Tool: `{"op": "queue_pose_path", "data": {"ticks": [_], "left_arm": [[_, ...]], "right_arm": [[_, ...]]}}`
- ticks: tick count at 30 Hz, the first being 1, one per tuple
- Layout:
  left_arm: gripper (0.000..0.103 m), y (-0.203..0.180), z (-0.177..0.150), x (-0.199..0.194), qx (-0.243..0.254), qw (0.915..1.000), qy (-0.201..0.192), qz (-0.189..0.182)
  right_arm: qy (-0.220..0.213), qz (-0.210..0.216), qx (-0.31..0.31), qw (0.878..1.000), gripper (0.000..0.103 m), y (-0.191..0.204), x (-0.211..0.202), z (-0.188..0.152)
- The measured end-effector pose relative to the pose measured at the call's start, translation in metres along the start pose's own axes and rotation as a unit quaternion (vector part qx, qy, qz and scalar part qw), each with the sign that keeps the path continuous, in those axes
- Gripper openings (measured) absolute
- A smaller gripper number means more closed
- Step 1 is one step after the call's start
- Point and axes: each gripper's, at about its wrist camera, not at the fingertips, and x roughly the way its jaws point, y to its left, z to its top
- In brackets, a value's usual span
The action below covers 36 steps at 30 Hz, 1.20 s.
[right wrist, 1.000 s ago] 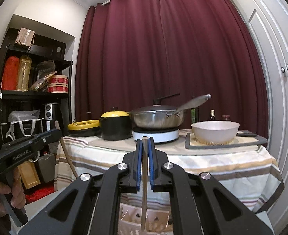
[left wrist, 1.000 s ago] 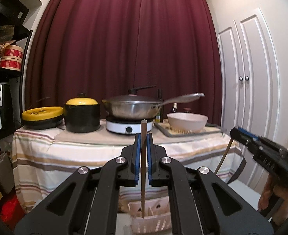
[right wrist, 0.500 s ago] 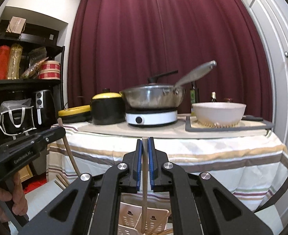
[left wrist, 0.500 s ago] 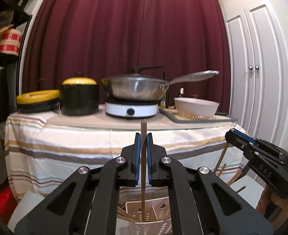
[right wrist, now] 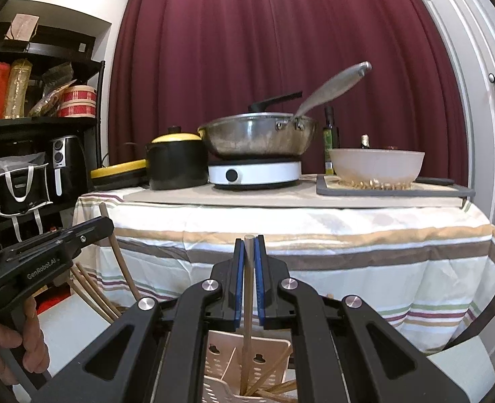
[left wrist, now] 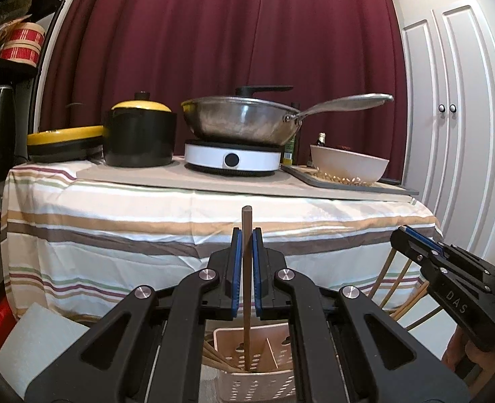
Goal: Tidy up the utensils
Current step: 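Lower both chopsticks into the caddy and open both tools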
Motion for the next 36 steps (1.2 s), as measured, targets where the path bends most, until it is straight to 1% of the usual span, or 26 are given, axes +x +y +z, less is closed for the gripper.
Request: {"op": "queue_pose_path", "data": {"ticks": [11, 18, 20, 21, 22, 23, 24, 26, 28, 30, 32, 33, 34, 36], "left_arm": [[0.007, -0.002, -0.019, 0.013, 0.002, 0.9997, 0.022, 0.002], [0.007, -0.002, -0.021, 0.017, 0.005, 0.9994, 0.034, 0.002], [0.010, -0.001, -0.021, 0.018, 0.003, 0.9994, 0.035, 0.002], [0.012, -0.001, -0.021, 0.018, 0.003, 0.9993, 0.037, 0.001], [0.019, -0.001, -0.021, 0.019, 0.004, 0.9992, 0.040, 0.001], [0.026, -0.002, -0.021, 0.019, 0.005, 0.9992, 0.040, 0.001], [0.029, -0.002, -0.022, 0.019, 0.007, 0.9992, 0.040, -0.001], [0.045, -0.005, -0.022, 0.018, 0.012, 0.9991, 0.039, -0.003], [0.053, -0.009, -0.023, 0.018, 0.019, 0.9990, 0.039, -0.005], [0.061, -0.013, -0.023, 0.017, 0.025, 0.9990, 0.035, -0.007], [0.075, -0.015, -0.021, 0.016, 0.025, 0.9991, 0.031, -0.013], [0.079, -0.016, -0.020, 0.014, 0.024, 0.9993, 0.026, -0.012], [0.086, -0.016, -0.018, 0.013, 0.023, 0.9995, 0.019, -0.012], [0.089, -0.016, -0.015, 0.010, 0.017, 0.9997, 0.009, -0.012]], "right_arm": [[0.024, -0.003, 0.007, 1.000, 0.007, -0.004, 0.012, -0.016], [0.026, -0.008, 0.006, 1.000, 0.008, -0.005, 0.011, -0.016], [0.030, -0.006, 0.006, 1.000, 0.015, -0.005, 0.012, -0.016], [0.029, -0.006, 0.006, 1.000, 0.025, -0.004, 0.011, -0.017], [0.028, -0.007, 0.006, 1.000, 0.034, -0.004, 0.011, -0.017], [0.025, -0.009, 0.006, 1.000, 0.037, -0.004, 0.010, -0.017], [0.024, -0.010, 0.006, 1.000, 0.037, -0.004, 0.010, -0.016], [0.025, -0.008, 0.007, 1.000, 0.040, -0.004, 0.010, -0.016], [0.023, -0.008, 0.007, 1.000, 0.047, -0.003, 0.009, -0.016], [0.021, -0.007, 0.008, 1.000, 0.052, -0.004, 0.008, -0.015], [0.019, -0.007, 0.008, 1.000, 0.056, -0.003, 0.007, -0.013], [0.017, -0.006, 0.008, 1.000, 0.059, -0.003, 0.005, -0.012], [0.013, -0.007, 0.007, 1.000, 0.062, -0.003, 0.004, -0.011], [0.006, -0.010, 0.007, 1.000, 0.064, -0.003, 0.001, -0.008]]}}
